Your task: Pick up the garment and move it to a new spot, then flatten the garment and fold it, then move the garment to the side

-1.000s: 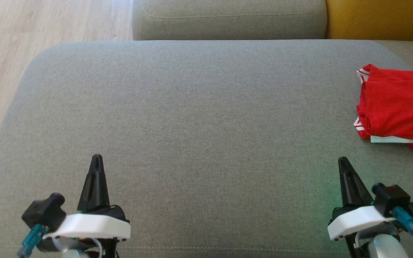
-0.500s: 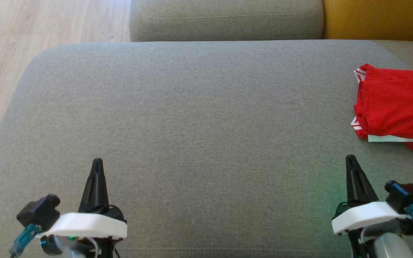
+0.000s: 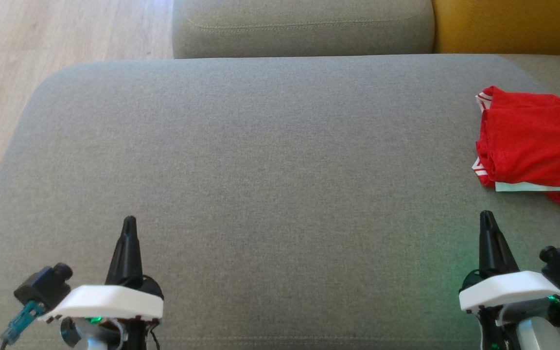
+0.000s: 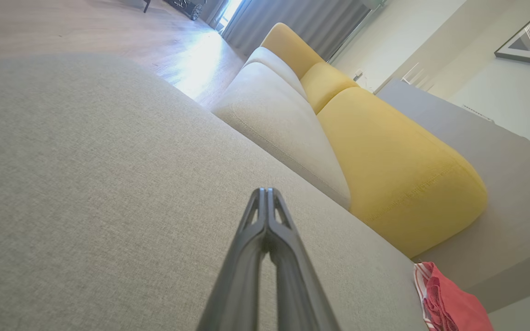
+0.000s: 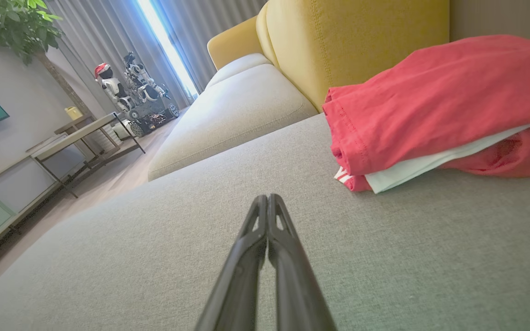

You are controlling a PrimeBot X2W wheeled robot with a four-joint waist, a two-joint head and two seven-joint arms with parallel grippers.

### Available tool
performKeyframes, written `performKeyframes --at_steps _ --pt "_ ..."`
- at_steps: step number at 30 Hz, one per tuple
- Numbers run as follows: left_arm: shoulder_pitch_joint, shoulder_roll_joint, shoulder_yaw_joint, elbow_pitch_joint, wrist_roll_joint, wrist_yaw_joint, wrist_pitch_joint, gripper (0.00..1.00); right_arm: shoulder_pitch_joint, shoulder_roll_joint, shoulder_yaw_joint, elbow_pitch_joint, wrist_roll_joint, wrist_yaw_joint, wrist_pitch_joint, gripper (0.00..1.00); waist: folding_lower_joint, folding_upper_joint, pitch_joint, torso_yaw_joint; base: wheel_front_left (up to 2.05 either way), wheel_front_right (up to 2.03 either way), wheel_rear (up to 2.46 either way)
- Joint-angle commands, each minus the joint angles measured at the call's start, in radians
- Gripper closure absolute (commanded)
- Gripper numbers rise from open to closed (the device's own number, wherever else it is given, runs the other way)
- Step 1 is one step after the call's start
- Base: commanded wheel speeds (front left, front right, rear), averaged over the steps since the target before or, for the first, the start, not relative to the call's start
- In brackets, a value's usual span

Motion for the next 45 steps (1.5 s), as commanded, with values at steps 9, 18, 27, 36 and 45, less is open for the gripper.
performKeyframes --at_steps 9,18,27,36,45 --pt "-0.065 0.018 0.039 -0.011 -0.11 -0.025 0.028 1.0 -0.05 -0.004 -0.007 -0.044 0.143 0.0 0.032 1.0 0.0 0.0 -0.003 -0.006 0.0 0.0 0.0" --pt "-0.074 0.02 0.053 0.004 -0.189 -0.039 0.049 1.0 -0.053 -0.004 -0.014 -0.049 0.245 0.0 0.055 1.0 0.0 0.0 -0.005 -0.011 0.0 0.0 0.0" --pt "-0.084 0.022 0.07 0.022 -0.277 -0.053 0.073 1.0 -0.056 -0.003 -0.023 -0.054 0.36 0.0 0.081 1.0 0.0 0.0 -0.007 -0.017 0.0 0.0 0.0" --pt "-0.094 0.023 0.087 0.041 -0.364 -0.068 0.098 1.0 -0.059 -0.002 -0.031 -0.059 0.474 0.0 0.107 1.0 0.0 0.0 -0.009 -0.023 0.0 0.0 0.0" --pt "-0.105 0.024 0.105 0.059 -0.45 -0.083 0.124 1.0 -0.061 -0.002 -0.039 -0.064 0.589 0.0 0.133 1.0 0.0 0.0 -0.012 -0.028 0.0 0.0 0.0"
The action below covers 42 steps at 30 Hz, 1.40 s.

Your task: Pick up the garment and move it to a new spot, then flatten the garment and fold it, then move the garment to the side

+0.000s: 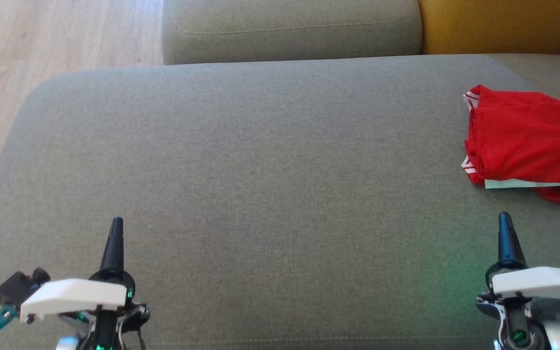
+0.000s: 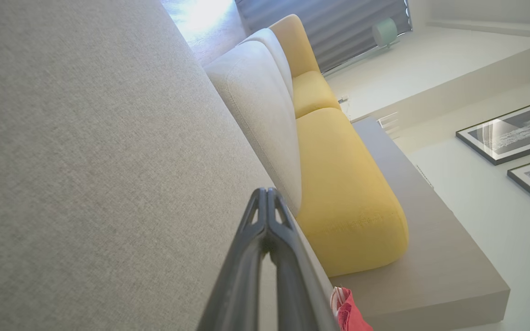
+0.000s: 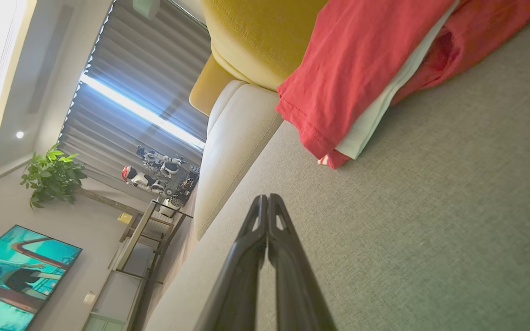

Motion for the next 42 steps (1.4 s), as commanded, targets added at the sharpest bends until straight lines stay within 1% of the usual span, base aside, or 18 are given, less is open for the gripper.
performKeyframes --at_steps 1,16,42 --pt "-0.061 0.019 0.027 -0.022 -0.024 -0.008 0.005 1.0 -0.057 -0.006 0.005 -0.039 0.031 0.0 0.008 1.0 0.0 0.0 0.0 -0.001 0.0 0.0 0.0" --pt "-0.077 0.019 0.056 0.007 -0.158 -0.031 0.046 1.0 -0.062 -0.005 -0.007 -0.046 0.209 -0.001 0.048 1.0 0.0 0.0 -0.004 -0.01 0.0 0.0 0.0" --pt "-0.109 0.018 0.116 0.062 -0.414 -0.076 0.127 1.0 -0.07 -0.003 -0.031 -0.061 0.554 -0.001 0.126 1.0 0.0 0.0 -0.011 -0.026 0.0 0.0 0.0"
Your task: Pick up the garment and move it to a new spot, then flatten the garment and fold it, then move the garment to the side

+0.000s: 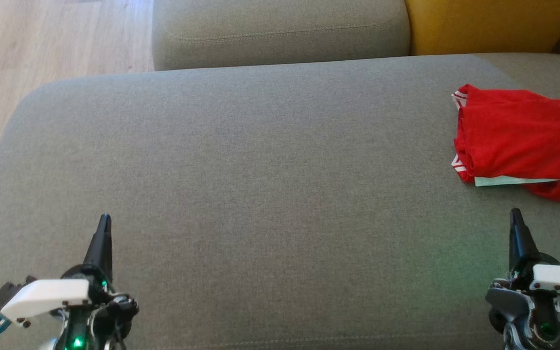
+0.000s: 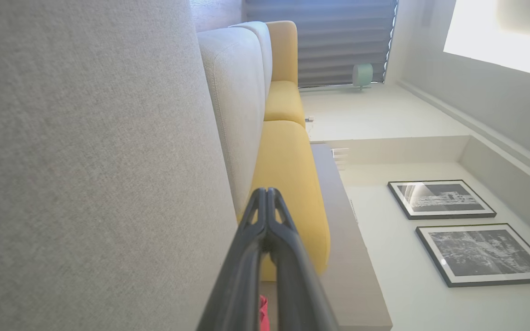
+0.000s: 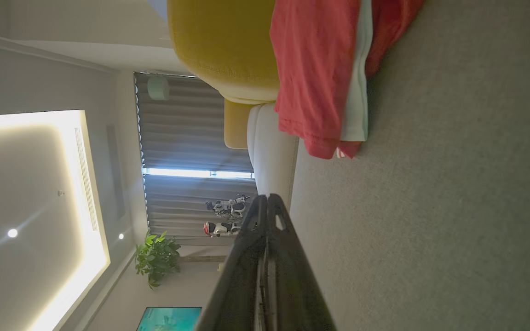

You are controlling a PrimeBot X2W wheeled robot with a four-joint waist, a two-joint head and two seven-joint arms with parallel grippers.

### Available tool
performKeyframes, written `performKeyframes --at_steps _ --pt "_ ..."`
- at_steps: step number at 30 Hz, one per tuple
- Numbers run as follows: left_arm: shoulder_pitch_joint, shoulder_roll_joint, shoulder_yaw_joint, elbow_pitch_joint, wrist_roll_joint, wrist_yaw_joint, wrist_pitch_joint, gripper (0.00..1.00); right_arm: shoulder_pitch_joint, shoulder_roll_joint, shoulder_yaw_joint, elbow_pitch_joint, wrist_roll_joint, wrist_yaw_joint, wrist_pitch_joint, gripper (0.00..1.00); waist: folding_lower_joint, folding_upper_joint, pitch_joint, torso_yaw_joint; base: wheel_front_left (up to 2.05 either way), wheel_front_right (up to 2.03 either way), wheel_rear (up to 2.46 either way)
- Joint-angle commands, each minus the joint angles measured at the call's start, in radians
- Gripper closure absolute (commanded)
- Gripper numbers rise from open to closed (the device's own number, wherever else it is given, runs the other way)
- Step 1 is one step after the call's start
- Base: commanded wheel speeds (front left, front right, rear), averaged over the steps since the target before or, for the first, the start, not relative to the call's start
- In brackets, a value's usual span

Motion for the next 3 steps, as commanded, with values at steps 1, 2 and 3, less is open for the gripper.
performKeyframes --at_steps 1,2,3 --pt "-0.063 0.018 0.045 -0.025 -0.027 -0.012 0.013 1.0 -0.054 -0.004 0.016 -0.044 0.038 -0.001 0.015 1.0 -0.0001 0.0 0.0 -0.001 0.0 0.0 0.0" --pt "-0.064 0.018 0.048 -0.023 -0.036 -0.014 0.016 1.0 -0.054 -0.004 0.015 -0.045 0.05 -0.001 0.018 1.0 -0.0001 0.0 -0.001 -0.001 0.0 0.0 0.0" --pt "-0.065 0.018 0.05 -0.021 -0.045 -0.015 0.019 1.0 -0.054 -0.004 0.014 -0.045 0.063 -0.001 0.021 1.0 -0.0001 0.0 -0.001 -0.002 0.0 0.0 0.0"
